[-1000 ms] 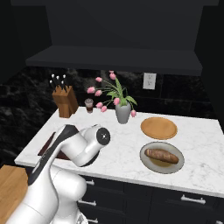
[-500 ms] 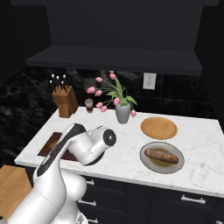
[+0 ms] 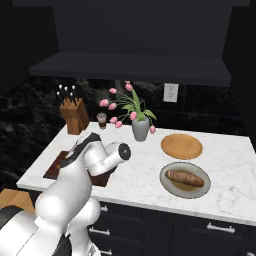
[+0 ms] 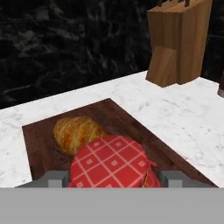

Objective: From the different types of pastries on the counter, select a croissant and place it on the cutting board. Then retrieve a jar of jam from the cabinet and place it alongside the croissant on the cutting board.

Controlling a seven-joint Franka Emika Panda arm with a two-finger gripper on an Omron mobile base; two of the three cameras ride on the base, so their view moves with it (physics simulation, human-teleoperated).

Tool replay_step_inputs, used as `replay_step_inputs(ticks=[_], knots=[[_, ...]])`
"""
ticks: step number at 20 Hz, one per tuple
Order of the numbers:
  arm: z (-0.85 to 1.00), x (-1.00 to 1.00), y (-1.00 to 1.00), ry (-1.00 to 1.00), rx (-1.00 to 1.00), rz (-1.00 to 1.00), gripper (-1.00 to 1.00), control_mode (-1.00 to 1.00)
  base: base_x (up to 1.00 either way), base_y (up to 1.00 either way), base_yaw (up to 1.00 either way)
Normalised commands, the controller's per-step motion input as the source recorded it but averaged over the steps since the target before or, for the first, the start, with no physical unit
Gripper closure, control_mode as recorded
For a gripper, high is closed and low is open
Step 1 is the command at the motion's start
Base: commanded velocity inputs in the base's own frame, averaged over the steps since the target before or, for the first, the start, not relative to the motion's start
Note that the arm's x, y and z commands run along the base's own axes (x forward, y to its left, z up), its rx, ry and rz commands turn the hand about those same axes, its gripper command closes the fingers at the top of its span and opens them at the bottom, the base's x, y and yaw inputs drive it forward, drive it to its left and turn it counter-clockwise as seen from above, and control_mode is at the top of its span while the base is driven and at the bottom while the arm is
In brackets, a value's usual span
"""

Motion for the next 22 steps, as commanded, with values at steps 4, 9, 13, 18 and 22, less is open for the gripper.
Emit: replay_step_inputs(ticks=[4,9,13,18,22], knots=[[-0.41,0.0,0.37,0.07,-0.03,0.04,1.0,-1.0,0.0,0.0,0.0],[-0.85,0.0,0.42,0.03,-0.09,0.03,1.0,-1.0,0.0,0.0,0.0],[-1.0,0.15,0.41,-0.01,-0.14,0.04,1.0,-1.0,0.0,0.0,0.0],[-1.0,0.33,0.39,-0.1,-0.2,0.02,-1.0,-1.0,0.0,0.0,0.0],[-1.0,0.01,0.03,-0.11,-0.08,0.02,-1.0,-1.0,0.0,0.0,0.0]])
